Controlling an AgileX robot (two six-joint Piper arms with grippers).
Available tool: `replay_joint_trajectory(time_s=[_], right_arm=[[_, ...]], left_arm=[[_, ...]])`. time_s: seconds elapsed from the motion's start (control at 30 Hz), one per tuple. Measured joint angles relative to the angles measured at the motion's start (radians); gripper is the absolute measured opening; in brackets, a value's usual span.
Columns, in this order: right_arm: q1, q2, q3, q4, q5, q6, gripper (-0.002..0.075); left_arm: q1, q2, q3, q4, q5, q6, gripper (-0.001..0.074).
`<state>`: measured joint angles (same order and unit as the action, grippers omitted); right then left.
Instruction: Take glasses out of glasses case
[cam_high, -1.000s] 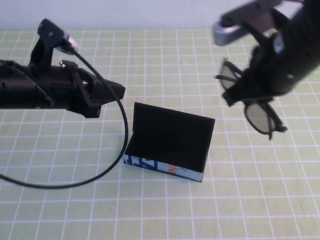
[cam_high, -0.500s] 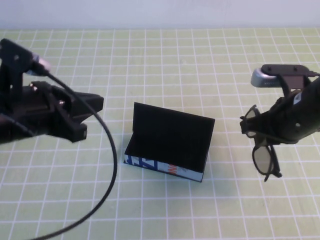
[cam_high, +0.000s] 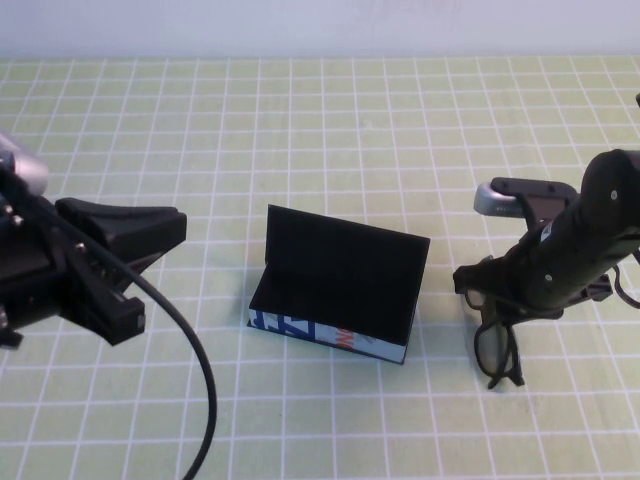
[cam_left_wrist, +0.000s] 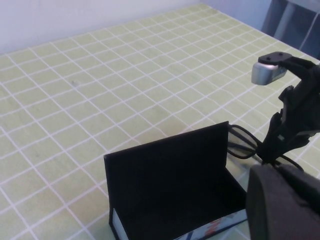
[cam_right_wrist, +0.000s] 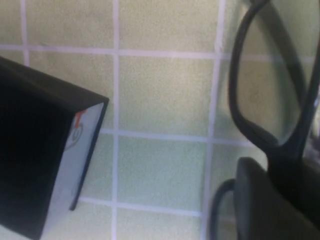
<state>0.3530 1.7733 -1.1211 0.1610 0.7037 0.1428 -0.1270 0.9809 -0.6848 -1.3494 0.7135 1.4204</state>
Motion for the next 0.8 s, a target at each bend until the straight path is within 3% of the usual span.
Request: replay_joint_trajectory(time_s=[0.17,0.4,0.6,0.8], right_arm=[[0.000,0.000,0.000,-0.006,-0.002,0.000,0.0237],[0.000,-0.052,-0.025,-0.045,0.096,0.000,0.0272],[0.000,-0.205,-0.025,-0.054,0.228,0.000,0.0214],[0.000,-0.434,-0.025,-0.054,0.382,0.000,0.0106]], left_arm=[[0.000,-0.018,0.000,0.019,-0.015,-0.010,-0.0004],[0.000,-0.019,0.001,0.039,-0.100,-0.012,-0.0004],[-0.003,-0.020,0.001,0.047,-0.151,-0.010,-0.0004],[-0.081,-0.060,0.010,0.113,-0.147,-0.062,-0.0004]])
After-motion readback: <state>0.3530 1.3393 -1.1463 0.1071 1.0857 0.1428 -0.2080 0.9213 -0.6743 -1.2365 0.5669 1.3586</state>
